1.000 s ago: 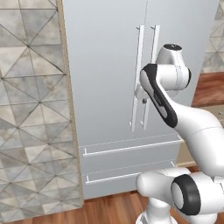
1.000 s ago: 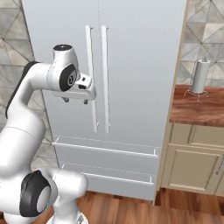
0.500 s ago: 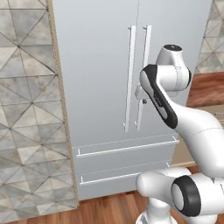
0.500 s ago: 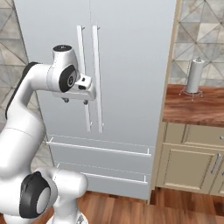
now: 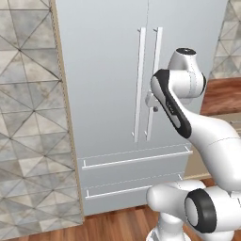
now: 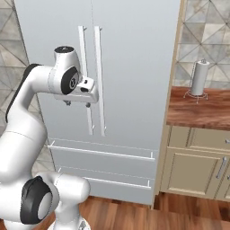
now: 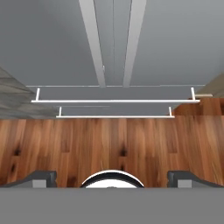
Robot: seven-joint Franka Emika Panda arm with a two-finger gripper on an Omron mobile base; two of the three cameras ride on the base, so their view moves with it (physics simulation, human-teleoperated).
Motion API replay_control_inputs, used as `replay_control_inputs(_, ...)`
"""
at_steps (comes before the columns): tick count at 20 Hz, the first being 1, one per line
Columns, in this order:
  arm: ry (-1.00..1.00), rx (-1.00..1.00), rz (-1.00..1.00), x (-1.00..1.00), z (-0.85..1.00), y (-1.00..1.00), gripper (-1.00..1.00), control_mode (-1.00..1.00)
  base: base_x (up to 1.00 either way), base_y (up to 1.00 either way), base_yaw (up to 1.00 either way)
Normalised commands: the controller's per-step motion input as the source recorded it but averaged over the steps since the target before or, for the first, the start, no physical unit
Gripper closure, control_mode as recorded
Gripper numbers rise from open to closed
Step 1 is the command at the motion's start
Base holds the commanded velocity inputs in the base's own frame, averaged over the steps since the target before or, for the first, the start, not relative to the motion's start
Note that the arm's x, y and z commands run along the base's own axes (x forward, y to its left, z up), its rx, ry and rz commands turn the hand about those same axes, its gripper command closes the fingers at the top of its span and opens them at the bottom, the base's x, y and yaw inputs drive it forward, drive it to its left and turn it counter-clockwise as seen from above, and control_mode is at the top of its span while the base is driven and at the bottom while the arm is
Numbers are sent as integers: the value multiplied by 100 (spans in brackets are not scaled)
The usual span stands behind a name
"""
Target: Retrieve the steak from the fridge and place it on the saucepan with marinade on the stove.
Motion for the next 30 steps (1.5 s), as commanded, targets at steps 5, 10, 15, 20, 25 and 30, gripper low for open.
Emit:
replay_control_inputs(5,0,0,0,0,0,0,-100,100,-13,-21,0)
replay_control_inputs(10,0,0,0,0,0,0,-100,100,-17,-30,0)
replay_control_inputs(15,0,0,0,0,0,0,-100,100,-22,-33,0)
replay_control_inputs(20,0,0,0,0,0,0,-100,100,-16,-25,0)
replay_control_inputs(25,0,0,0,0,0,0,-100,100,-18,-11,0)
replay_control_inputs(30,0,0,0,0,0,0,-100,100,-22,-5,0)
